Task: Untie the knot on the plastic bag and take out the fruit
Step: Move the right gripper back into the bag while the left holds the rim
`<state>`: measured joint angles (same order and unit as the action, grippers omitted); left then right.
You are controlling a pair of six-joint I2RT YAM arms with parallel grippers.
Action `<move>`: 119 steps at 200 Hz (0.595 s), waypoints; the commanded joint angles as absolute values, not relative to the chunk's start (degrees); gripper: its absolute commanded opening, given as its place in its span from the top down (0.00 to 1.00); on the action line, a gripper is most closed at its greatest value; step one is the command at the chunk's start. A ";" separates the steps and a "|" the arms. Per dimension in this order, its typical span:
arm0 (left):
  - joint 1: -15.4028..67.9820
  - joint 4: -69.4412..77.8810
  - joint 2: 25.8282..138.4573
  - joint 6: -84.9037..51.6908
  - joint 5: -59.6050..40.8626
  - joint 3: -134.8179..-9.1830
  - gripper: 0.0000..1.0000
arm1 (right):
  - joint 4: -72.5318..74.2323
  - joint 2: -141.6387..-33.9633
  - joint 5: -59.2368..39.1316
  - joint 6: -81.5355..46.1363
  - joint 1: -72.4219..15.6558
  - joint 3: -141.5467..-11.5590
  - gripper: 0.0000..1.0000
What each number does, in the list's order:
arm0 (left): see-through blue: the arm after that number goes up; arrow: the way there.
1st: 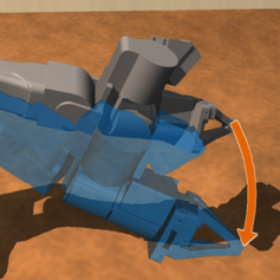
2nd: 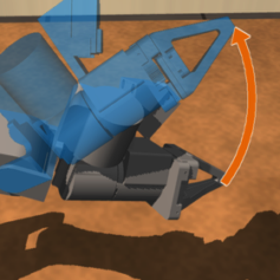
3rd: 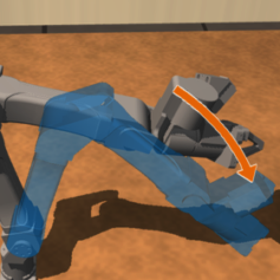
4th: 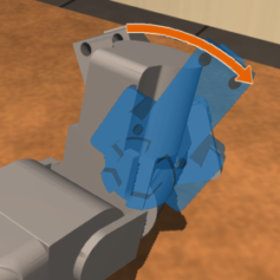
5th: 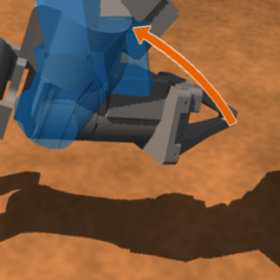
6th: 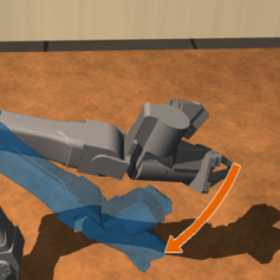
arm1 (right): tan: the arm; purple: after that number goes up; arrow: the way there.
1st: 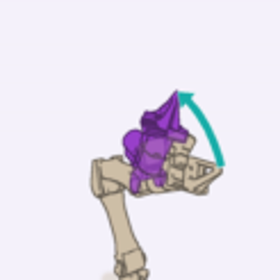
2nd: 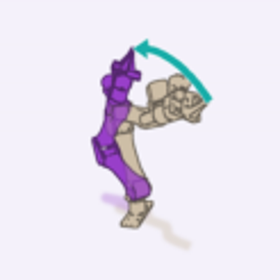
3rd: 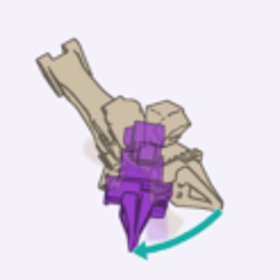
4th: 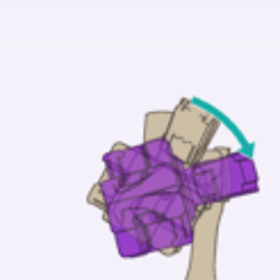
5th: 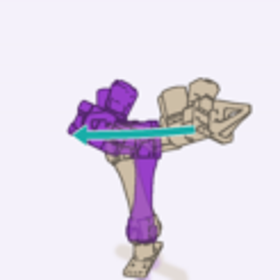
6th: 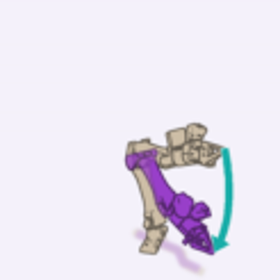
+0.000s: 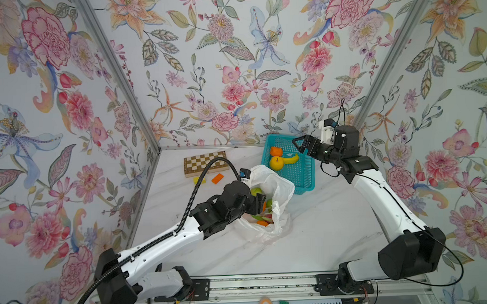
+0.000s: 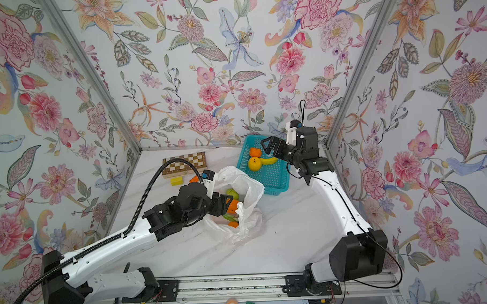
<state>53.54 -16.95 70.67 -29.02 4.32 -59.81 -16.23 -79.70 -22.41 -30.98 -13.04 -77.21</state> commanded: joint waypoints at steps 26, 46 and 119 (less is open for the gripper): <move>53.92 -26.70 77.96 -28.10 12.57 -66.79 0.32 | -21.44 -68.66 -19.19 -29.21 -21.27 -65.66 0.01; 53.96 -27.70 80.63 -27.25 13.68 -67.93 0.33 | -23.83 -64.68 -15.87 -29.81 -24.09 -61.13 0.01; 54.38 -23.21 84.11 -28.73 7.66 -61.79 0.35 | -25.19 -58.16 -13.84 -36.82 -33.33 -49.84 0.01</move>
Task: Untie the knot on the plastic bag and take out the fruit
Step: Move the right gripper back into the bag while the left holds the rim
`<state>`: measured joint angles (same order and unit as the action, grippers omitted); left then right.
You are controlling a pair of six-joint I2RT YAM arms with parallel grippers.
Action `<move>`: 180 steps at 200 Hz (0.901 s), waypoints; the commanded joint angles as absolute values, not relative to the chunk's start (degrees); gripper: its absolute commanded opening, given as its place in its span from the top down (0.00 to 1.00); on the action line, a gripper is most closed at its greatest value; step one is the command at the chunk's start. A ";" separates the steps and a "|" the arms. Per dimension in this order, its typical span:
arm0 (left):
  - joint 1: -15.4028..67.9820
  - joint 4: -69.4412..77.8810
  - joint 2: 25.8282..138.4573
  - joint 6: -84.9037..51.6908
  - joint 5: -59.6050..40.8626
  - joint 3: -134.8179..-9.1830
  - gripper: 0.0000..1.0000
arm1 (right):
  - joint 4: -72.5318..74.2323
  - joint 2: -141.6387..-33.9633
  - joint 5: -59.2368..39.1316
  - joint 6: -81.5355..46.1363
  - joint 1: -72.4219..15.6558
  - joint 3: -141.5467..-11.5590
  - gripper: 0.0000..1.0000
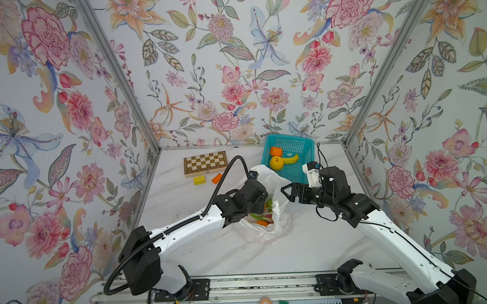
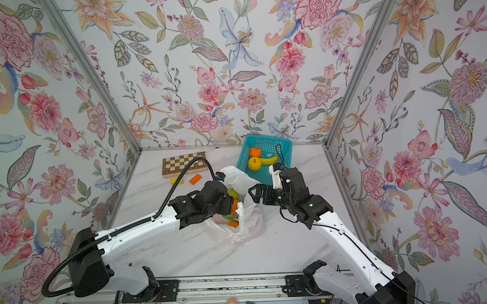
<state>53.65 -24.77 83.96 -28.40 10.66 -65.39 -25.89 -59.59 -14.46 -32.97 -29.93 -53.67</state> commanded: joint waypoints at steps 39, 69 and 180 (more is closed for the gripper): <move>58.72 -17.40 84.74 -24.69 3.44 -58.19 0.33 | -19.54 -60.32 -12.98 -40.32 -36.09 -46.12 0.01; 59.57 -16.45 85.97 -24.64 4.17 -57.06 0.33 | -20.14 -62.89 -10.23 -39.91 -37.15 -44.58 0.11; 58.47 -17.75 89.13 -28.39 19.29 -61.64 0.28 | -23.30 -55.83 -6.37 -42.18 -42.09 -33.93 0.62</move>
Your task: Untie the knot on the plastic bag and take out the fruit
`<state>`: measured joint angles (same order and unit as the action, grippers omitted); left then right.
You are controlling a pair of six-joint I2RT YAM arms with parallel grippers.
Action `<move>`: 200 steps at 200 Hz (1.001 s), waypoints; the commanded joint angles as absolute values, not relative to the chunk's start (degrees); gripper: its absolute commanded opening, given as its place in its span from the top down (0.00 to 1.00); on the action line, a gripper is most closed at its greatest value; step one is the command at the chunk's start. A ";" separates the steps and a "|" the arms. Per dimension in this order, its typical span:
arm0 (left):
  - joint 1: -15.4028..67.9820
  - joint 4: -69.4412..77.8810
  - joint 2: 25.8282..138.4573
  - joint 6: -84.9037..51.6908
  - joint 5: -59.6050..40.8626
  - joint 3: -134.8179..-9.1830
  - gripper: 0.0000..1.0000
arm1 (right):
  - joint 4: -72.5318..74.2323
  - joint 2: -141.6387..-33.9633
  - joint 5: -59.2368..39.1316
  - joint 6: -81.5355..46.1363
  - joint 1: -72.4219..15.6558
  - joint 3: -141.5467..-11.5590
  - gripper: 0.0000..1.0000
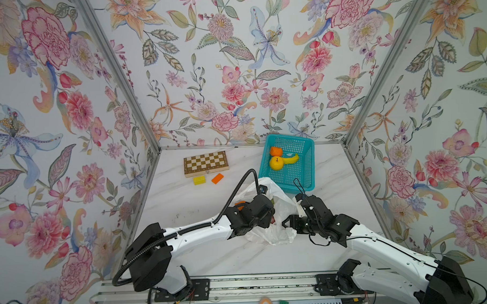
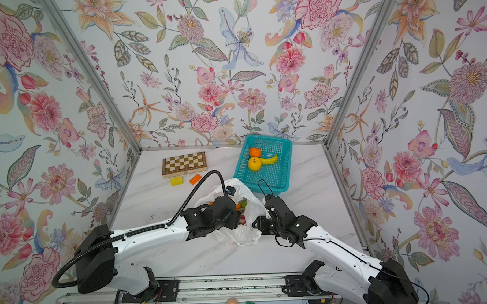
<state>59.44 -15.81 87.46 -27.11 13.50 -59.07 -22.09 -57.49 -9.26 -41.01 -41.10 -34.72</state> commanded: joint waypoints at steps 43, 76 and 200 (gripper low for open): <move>55.98 -17.36 94.86 -28.83 19.88 -64.28 0.25 | -22.10 -55.59 -5.57 -42.02 -43.26 -35.97 0.63; 53.74 -18.55 98.63 -28.76 18.27 -67.13 0.25 | -22.59 -56.59 -5.36 -40.98 -43.56 -37.73 0.62; 50.10 -18.84 108.68 -29.09 13.49 -71.19 0.20 | -26.10 -55.19 -5.68 -40.83 -43.73 -43.48 0.38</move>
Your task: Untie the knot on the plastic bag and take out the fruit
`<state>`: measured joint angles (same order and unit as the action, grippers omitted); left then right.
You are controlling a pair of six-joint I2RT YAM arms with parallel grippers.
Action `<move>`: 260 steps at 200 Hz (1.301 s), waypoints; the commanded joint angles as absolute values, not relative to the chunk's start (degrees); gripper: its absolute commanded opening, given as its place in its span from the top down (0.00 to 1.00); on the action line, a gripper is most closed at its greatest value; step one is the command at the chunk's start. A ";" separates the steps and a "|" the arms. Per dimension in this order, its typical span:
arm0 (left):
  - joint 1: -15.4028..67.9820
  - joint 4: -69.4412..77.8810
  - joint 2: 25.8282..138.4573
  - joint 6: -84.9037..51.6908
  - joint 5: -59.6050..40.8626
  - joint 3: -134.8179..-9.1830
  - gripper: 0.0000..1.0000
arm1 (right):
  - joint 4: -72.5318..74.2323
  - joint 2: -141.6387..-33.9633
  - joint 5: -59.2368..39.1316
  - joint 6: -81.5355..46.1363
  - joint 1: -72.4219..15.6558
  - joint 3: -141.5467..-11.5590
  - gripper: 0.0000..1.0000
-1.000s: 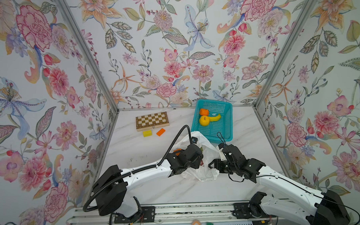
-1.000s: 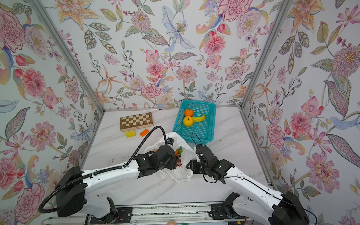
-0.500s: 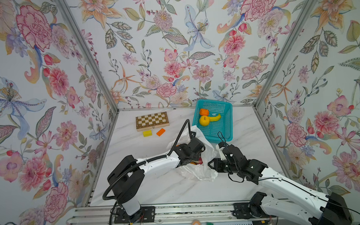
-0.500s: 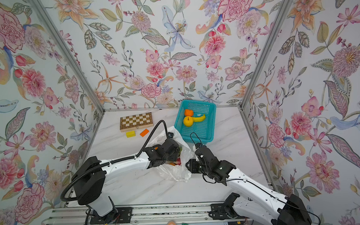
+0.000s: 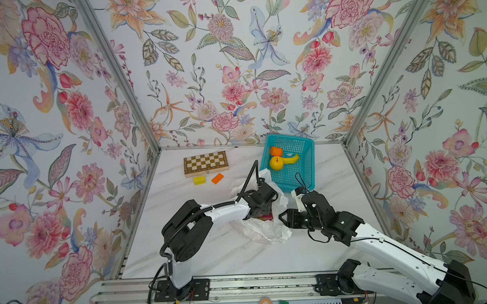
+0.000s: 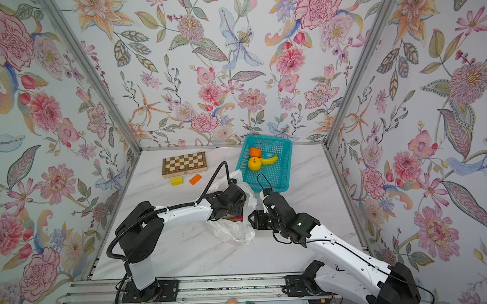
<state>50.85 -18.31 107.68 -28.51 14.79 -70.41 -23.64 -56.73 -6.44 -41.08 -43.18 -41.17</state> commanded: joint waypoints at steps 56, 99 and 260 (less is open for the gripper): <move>50.01 -18.52 106.64 -29.01 12.48 -70.89 0.41 | -28.31 -52.14 -3.15 -42.84 -43.85 -48.51 0.11; 50.04 -15.95 102.56 -28.21 11.00 -68.14 0.45 | -27.80 -50.47 -1.69 -44.20 -43.86 -49.83 0.07; 50.92 9.14 76.86 -20.26 -1.58 -47.41 0.52 | -27.77 -49.93 2.09 -42.87 -44.82 -55.89 0.01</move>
